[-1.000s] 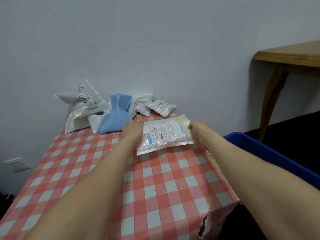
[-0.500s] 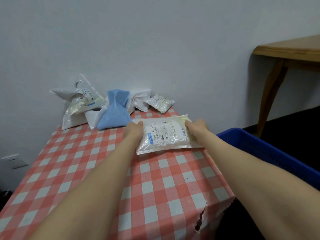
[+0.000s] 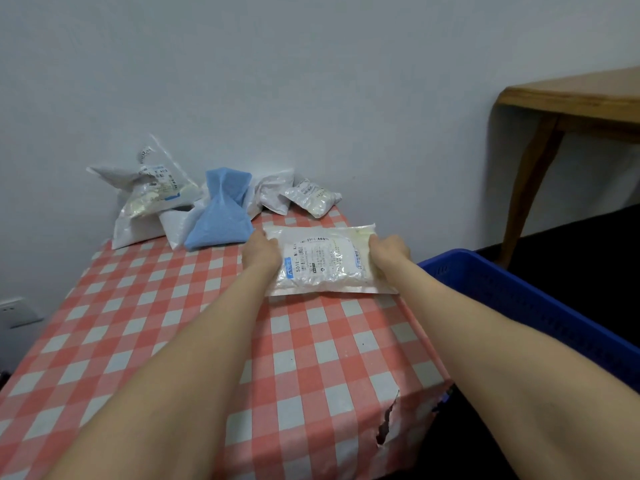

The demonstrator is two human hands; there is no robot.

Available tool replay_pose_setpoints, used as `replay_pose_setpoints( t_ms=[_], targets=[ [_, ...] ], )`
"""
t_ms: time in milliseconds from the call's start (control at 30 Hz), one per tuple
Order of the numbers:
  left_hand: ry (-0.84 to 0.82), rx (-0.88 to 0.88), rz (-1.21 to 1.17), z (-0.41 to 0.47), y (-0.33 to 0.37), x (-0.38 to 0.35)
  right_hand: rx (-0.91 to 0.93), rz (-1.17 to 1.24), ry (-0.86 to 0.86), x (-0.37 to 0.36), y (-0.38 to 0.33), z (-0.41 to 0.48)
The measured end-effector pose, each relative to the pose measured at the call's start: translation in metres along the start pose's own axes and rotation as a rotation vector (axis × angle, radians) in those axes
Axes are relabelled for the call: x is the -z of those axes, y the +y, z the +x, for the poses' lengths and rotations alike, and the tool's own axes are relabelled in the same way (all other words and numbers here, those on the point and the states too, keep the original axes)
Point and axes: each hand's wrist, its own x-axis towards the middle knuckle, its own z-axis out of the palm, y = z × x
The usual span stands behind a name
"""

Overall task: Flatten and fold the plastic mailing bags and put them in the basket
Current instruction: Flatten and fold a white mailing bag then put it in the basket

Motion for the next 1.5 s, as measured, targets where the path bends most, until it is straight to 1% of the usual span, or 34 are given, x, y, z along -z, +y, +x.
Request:
replay_pose_setpoints(
  t_ms=[133, 200, 233, 300, 400, 433, 500, 633, 700, 833, 967, 1167, 1500],
  targets=[
    [-0.042, 0.029, 0.137, 0.001, 0.0, 0.003, -0.009, 0.015, -0.01, 0.0, 0.001, -0.001],
    [-0.032, 0.031, 0.203, 0.001, 0.001, 0.008, 0.002, 0.023, 0.023, 0.001, -0.003, -0.001],
    [-0.01, 0.001, 0.246, 0.001, 0.002, 0.01, 0.028, 0.013, 0.058, 0.002, -0.005, -0.001],
    [0.036, -0.128, 0.317, 0.0, 0.006, 0.013, 0.125, -0.048, 0.139, 0.004, -0.012, -0.003],
    [0.082, -0.353, 0.367, -0.003, 0.011, 0.015, 0.345, -0.201, 0.201, 0.005, -0.025, -0.01],
    [0.079, -0.417, 0.386, -0.004, 0.013, 0.013, 0.418, -0.264, 0.192, 0.003, -0.029, -0.012],
    [0.044, -0.498, 0.424, -0.006, 0.018, 0.008, 0.52, -0.386, 0.122, -0.002, -0.036, -0.014],
    [-0.07, -0.597, 0.52, -0.01, 0.027, -0.005, 0.568, -0.532, -0.054, -0.013, -0.035, -0.01],
    [-0.134, -0.604, 0.578, -0.008, 0.027, -0.011, 0.591, -0.591, -0.114, -0.017, -0.032, -0.009],
    [-0.208, -0.585, 0.652, -0.003, 0.023, -0.017, 0.618, -0.652, -0.165, -0.024, -0.035, -0.007],
    [-0.276, -0.516, 0.696, -0.006, 0.018, -0.019, 0.599, -0.712, -0.218, -0.03, -0.03, -0.009],
    [-0.325, -0.46, 0.711, -0.009, 0.003, -0.022, 0.557, -0.713, -0.26, -0.031, -0.016, -0.01],
    [-0.361, -0.447, 0.716, -0.009, -0.011, -0.029, 0.527, -0.745, -0.273, -0.038, -0.004, -0.007]
  ],
)
